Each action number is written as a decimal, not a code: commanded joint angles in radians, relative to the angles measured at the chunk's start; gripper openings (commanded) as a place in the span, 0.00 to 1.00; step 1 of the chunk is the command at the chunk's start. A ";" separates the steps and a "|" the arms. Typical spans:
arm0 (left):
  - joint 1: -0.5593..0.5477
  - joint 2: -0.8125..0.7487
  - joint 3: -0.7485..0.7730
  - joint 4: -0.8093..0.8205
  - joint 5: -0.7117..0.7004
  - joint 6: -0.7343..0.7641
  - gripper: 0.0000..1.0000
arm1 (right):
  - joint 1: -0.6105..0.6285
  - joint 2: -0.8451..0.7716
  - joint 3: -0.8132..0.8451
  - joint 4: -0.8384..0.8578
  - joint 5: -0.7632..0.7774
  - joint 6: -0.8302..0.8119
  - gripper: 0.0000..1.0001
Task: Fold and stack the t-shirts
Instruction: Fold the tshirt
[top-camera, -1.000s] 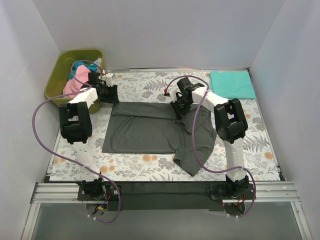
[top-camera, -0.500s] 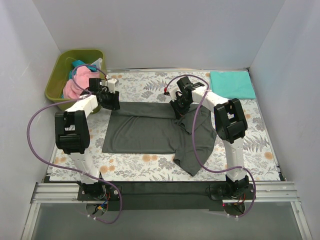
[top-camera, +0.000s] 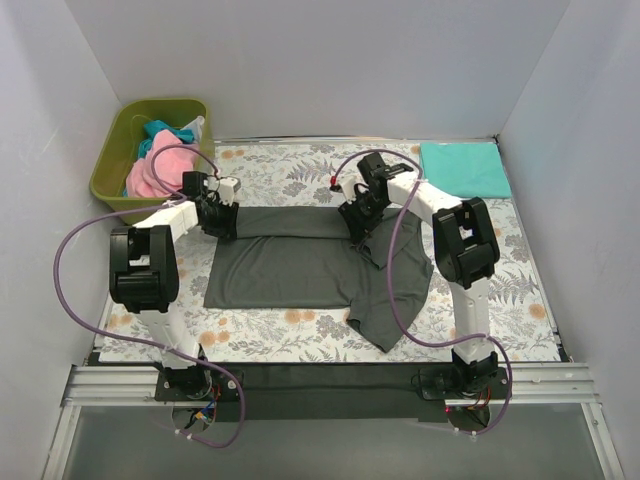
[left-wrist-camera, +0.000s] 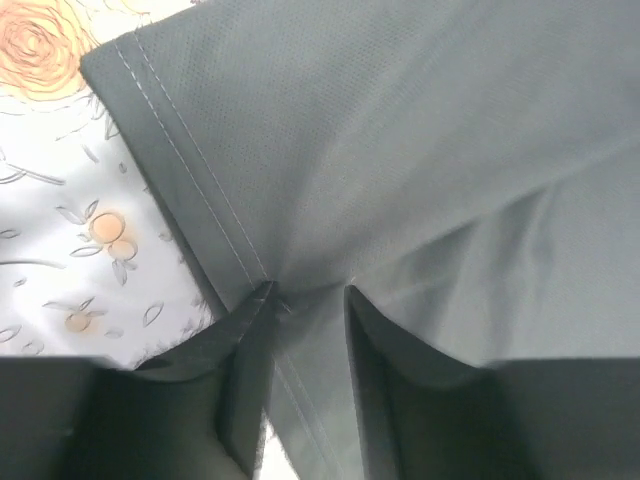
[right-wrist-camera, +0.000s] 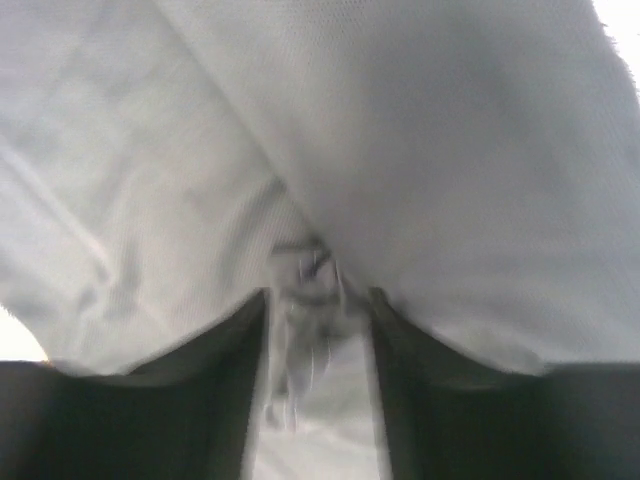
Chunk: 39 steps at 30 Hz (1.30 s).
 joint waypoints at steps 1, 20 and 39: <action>-0.001 -0.127 0.034 -0.080 0.024 0.028 0.39 | -0.062 -0.163 -0.010 -0.036 -0.086 -0.007 0.48; -0.032 0.037 0.151 0.018 0.027 -0.142 0.43 | -0.257 -0.006 -0.021 0.046 0.132 0.073 0.31; -0.033 -0.087 0.226 -0.088 0.199 -0.127 0.52 | -0.274 -0.254 -0.054 -0.013 -0.071 -0.071 0.55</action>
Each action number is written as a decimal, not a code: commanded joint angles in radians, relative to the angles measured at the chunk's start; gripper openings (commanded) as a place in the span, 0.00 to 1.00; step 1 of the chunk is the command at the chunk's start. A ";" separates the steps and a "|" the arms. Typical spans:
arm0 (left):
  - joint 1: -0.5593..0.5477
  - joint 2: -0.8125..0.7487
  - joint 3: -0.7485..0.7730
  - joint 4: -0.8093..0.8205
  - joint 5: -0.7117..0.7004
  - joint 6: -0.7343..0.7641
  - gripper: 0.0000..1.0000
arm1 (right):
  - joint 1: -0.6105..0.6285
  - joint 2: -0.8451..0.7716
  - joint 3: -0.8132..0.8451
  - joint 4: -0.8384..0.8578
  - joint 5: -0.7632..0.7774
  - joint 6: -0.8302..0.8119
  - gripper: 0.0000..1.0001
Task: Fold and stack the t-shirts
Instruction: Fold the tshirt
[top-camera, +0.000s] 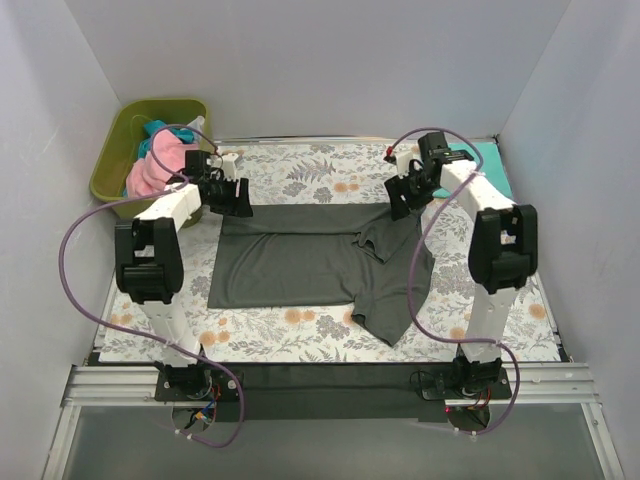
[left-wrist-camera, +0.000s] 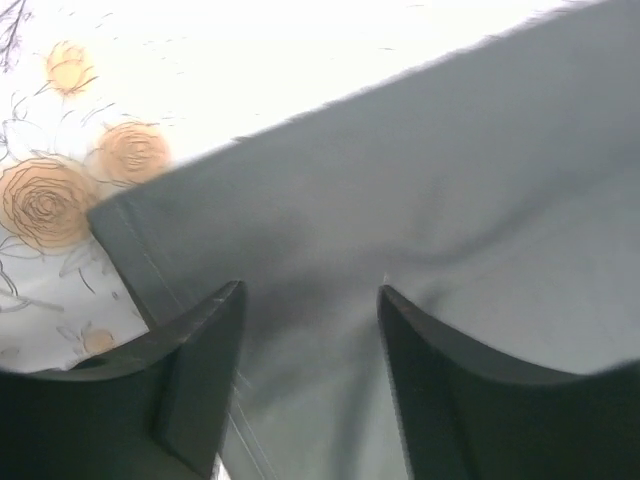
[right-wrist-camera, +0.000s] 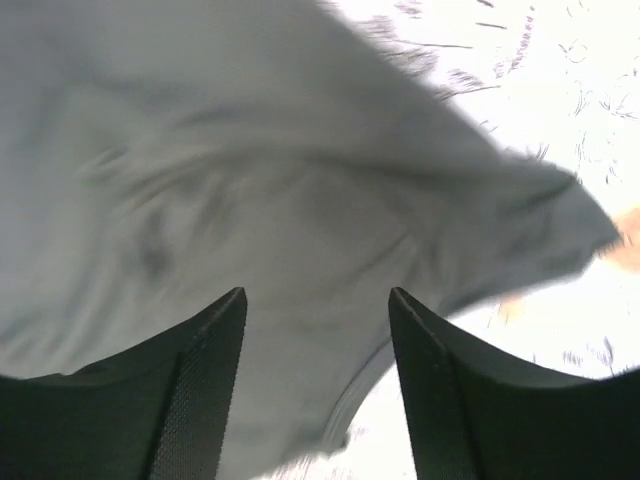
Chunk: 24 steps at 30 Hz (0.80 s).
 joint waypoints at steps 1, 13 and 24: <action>-0.002 -0.233 -0.026 -0.058 0.142 0.054 0.57 | -0.003 -0.258 -0.085 -0.036 -0.139 -0.095 0.57; 0.056 -0.655 -0.357 -0.328 0.216 0.226 0.60 | 0.067 -0.671 -0.611 -0.166 -0.075 -0.320 0.41; 0.067 -0.837 -0.606 -0.431 0.135 0.384 0.58 | 0.214 -0.779 -0.898 -0.072 0.118 -0.319 0.42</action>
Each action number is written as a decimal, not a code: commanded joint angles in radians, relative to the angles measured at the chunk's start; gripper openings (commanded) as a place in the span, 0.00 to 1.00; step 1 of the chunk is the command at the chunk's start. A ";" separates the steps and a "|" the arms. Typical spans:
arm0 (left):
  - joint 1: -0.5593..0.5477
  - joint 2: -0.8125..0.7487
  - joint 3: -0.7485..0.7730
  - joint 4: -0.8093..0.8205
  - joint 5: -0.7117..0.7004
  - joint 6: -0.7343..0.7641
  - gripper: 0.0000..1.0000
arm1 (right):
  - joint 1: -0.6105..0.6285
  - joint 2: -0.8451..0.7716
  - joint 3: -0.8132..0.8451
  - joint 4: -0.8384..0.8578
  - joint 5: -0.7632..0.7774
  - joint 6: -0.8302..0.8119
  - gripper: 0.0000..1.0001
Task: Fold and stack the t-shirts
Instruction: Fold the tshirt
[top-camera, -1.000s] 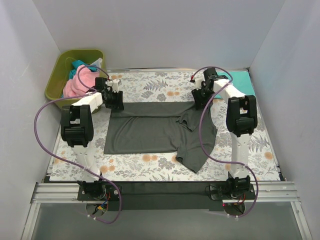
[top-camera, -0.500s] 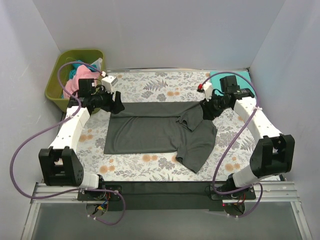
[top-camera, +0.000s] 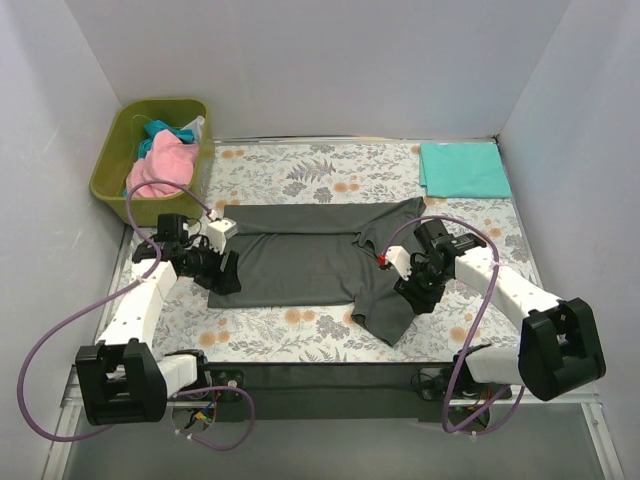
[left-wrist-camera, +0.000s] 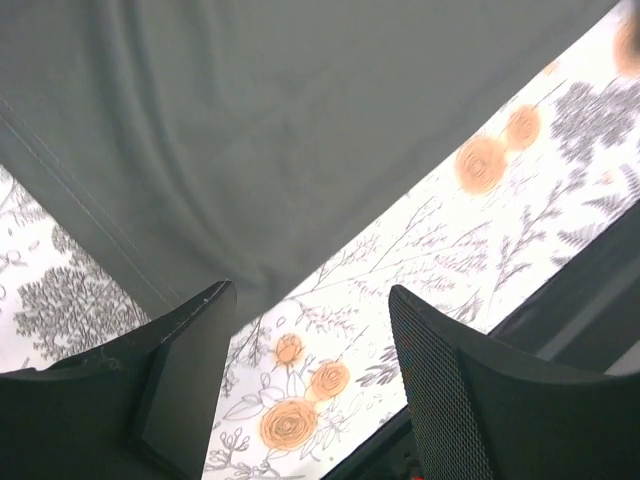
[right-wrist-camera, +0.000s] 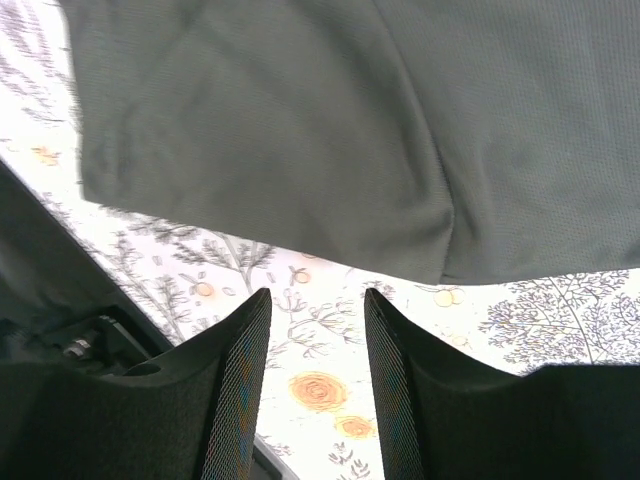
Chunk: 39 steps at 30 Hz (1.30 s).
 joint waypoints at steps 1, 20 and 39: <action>0.001 -0.078 -0.056 -0.013 -0.070 0.082 0.58 | 0.011 0.025 -0.019 0.065 0.083 -0.003 0.42; -0.001 -0.046 -0.254 0.175 -0.245 0.331 0.54 | 0.087 0.149 -0.119 0.240 0.209 0.024 0.04; -0.001 -0.103 -0.308 0.137 -0.302 0.429 0.00 | 0.087 -0.041 -0.068 0.111 0.181 0.026 0.01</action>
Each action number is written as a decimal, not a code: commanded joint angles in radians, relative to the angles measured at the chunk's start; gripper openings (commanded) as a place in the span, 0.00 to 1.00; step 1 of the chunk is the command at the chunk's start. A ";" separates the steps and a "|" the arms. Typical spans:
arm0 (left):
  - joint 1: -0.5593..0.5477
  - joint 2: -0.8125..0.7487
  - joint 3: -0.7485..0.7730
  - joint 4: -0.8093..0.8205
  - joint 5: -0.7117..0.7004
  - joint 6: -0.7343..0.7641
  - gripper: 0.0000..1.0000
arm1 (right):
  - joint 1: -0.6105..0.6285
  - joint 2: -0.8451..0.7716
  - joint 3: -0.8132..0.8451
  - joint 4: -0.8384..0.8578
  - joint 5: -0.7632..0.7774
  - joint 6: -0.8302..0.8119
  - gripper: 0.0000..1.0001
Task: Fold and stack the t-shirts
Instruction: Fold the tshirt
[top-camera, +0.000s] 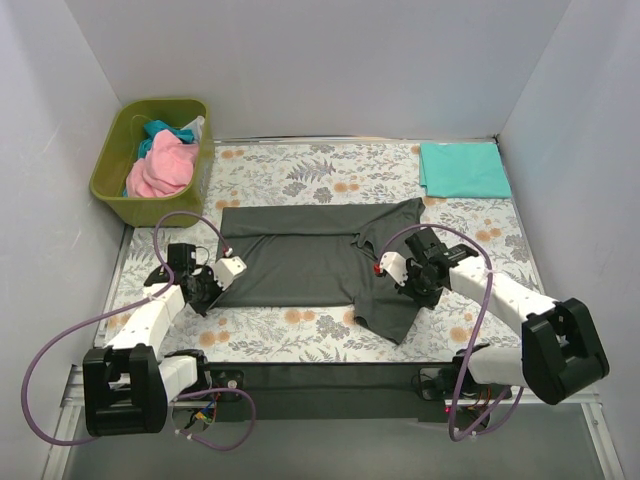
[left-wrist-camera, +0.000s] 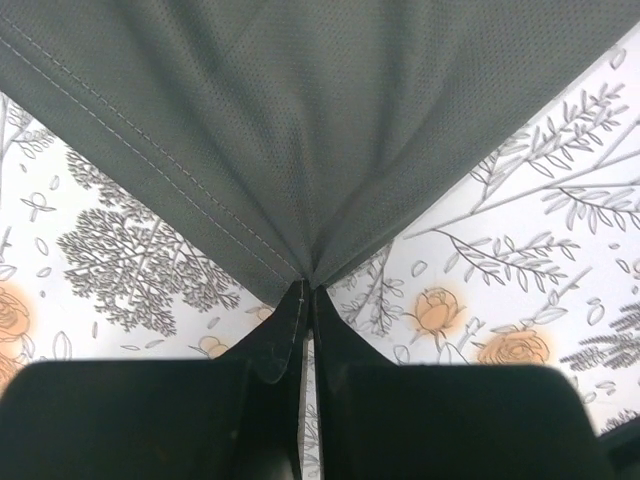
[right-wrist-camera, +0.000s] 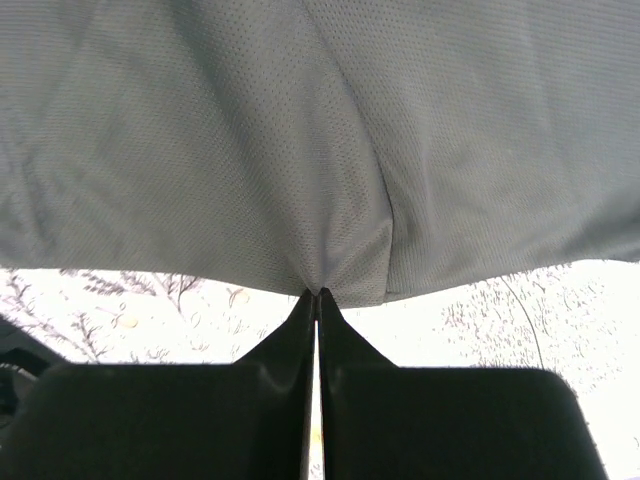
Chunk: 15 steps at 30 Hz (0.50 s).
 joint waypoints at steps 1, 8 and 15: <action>-0.001 -0.033 0.033 -0.101 0.000 0.032 0.00 | 0.003 -0.059 0.032 -0.071 -0.025 0.002 0.01; -0.001 -0.057 0.113 -0.190 0.045 0.041 0.00 | -0.009 -0.133 0.064 -0.139 -0.038 0.001 0.01; 0.001 0.006 0.237 -0.218 0.065 0.030 0.00 | -0.058 -0.107 0.153 -0.130 -0.041 -0.036 0.01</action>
